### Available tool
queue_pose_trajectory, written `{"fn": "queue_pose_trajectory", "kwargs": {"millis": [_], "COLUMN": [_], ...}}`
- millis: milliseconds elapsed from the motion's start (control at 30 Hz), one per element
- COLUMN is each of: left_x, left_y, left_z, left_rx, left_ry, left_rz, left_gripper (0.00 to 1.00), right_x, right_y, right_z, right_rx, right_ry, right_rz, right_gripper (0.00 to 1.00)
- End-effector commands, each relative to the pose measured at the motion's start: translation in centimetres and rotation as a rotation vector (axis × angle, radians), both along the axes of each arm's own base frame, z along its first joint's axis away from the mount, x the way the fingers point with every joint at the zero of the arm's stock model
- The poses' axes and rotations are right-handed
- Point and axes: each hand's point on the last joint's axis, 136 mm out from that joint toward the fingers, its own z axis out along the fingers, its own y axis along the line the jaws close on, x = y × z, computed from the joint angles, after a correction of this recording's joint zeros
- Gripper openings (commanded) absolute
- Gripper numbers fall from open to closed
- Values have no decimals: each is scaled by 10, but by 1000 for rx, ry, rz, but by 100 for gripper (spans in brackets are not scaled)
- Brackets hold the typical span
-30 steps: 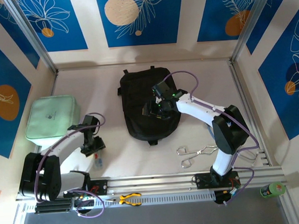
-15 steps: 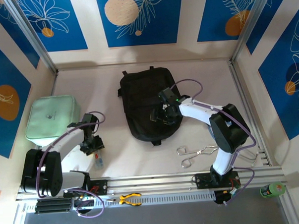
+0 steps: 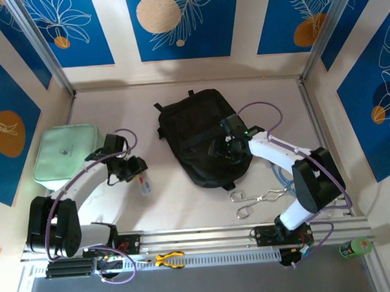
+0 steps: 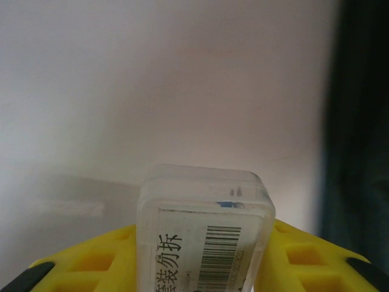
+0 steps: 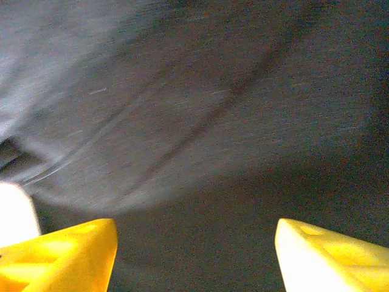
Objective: Pack books, pencil case, and school supplies into a backpack
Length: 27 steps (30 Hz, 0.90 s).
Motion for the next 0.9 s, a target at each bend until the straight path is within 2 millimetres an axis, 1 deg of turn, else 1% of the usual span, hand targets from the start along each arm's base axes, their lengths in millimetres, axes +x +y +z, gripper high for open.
{"fn": "queue_pose_trajectory", "kwargs": {"millis": [0,67,100,167,267,367,433,500,633,700,867], "left_x": [29,41,45,52,59,62,62,62,61,61,61], "left_y": [-27,-35,-38,-43,-47,-50,-51,-52,-52,-52,-52], "left_z": [35,44,45,47,47,44,42,40,39,39,38], "left_rx": [-200,-273,-303,-348,-396,-422,-434,-445,-450,-450,-455], "left_ry": [-88,-109,-106,-107,-102,-91,-85,-79,-80,-82,-83], "left_rz": [45,75,94,117,146,159,161,165,174,172,173], "left_gripper": [32,32,32,32,33,32,33,33,33,33,33], "right_x": [-5,-14,-18,-24,-33,-38,-38,-35,-32,-33,-30], "right_y": [58,90,105,129,161,187,197,203,206,207,205], "right_z": [42,52,54,57,59,58,54,49,41,38,34], "right_rx": [133,178,194,220,248,259,258,252,263,281,284], "right_ry": [-126,-173,-188,-204,-227,-235,-229,-225,-221,-230,-225], "right_rz": [171,254,291,344,429,492,507,507,507,514,500], "right_gripper": [70,70,70,70,70,70,70,69,62,58,48]}}
